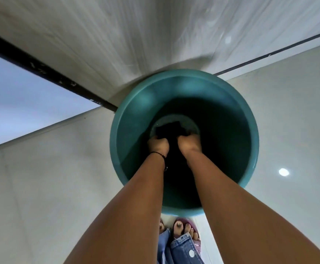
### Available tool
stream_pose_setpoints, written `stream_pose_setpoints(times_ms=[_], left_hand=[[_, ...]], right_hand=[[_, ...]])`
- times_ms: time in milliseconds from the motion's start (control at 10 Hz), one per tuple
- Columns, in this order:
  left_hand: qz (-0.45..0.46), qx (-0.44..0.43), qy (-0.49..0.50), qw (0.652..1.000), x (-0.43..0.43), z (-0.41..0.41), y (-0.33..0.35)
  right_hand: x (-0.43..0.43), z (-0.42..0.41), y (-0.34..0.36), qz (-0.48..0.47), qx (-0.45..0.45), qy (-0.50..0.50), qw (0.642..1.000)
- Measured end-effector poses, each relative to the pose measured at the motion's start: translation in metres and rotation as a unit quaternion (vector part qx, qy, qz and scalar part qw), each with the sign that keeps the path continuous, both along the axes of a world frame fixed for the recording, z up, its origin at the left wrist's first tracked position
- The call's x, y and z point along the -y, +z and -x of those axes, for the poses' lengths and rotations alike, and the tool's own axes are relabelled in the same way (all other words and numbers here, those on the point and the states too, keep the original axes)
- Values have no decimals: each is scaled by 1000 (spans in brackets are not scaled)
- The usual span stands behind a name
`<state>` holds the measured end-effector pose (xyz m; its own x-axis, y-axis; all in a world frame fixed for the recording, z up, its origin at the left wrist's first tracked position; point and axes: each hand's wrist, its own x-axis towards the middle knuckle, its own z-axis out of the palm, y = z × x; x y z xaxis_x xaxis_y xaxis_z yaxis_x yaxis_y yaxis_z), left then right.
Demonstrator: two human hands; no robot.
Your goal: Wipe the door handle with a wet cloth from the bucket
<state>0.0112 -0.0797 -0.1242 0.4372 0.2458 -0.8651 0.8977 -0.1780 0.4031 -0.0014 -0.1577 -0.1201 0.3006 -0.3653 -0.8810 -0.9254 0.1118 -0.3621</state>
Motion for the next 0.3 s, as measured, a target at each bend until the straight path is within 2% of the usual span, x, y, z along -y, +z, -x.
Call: stream_pose_setpoints(times_ms=[100,200,300], left_hand=[[12,5,-32,999,-6,1,25],[25,51,-76,995,-17,9,80],[31,93,-120,988,-40,22,149]], right_hand=[[0,5,25,10,16,15,1000],[-2,16,74,27,62,27,997],[-11,29,152,-34,79,2,996]])
